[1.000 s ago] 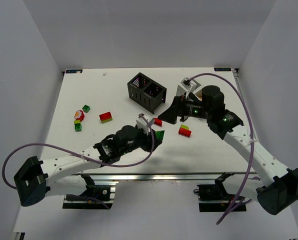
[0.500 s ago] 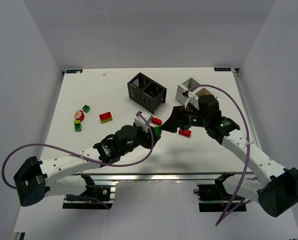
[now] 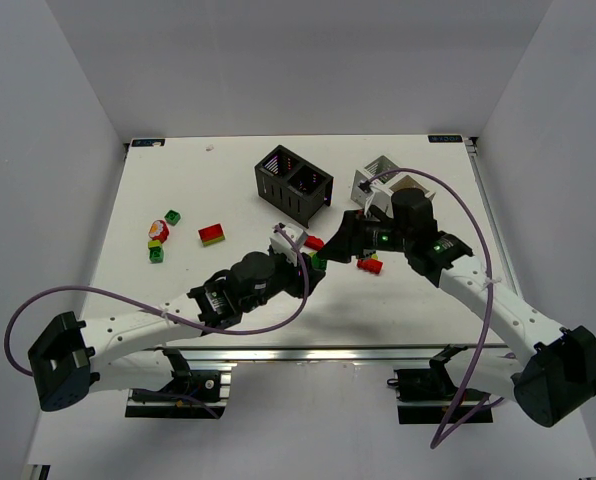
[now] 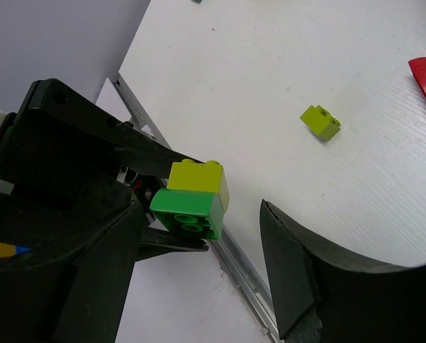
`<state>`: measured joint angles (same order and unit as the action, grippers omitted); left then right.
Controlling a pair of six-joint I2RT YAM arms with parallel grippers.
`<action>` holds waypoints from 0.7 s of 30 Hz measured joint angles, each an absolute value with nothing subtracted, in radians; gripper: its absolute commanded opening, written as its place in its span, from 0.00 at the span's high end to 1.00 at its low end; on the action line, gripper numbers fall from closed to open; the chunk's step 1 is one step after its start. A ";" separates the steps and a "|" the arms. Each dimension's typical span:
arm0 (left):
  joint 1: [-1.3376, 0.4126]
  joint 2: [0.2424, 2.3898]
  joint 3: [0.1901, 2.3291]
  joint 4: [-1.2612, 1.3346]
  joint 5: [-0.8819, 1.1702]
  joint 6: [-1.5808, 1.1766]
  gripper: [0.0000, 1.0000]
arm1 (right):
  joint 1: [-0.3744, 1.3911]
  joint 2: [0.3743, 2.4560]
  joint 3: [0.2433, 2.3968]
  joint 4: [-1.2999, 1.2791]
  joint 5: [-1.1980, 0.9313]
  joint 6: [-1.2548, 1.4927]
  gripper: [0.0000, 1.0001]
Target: Sort the legos into containers by color
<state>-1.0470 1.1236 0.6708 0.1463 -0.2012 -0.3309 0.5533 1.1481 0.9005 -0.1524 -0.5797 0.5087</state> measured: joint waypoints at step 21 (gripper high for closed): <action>-1.050 1.139 0.673 0.158 -0.204 -0.338 0.77 | 0.589 1.164 0.884 -0.122 -0.579 0.529 0.56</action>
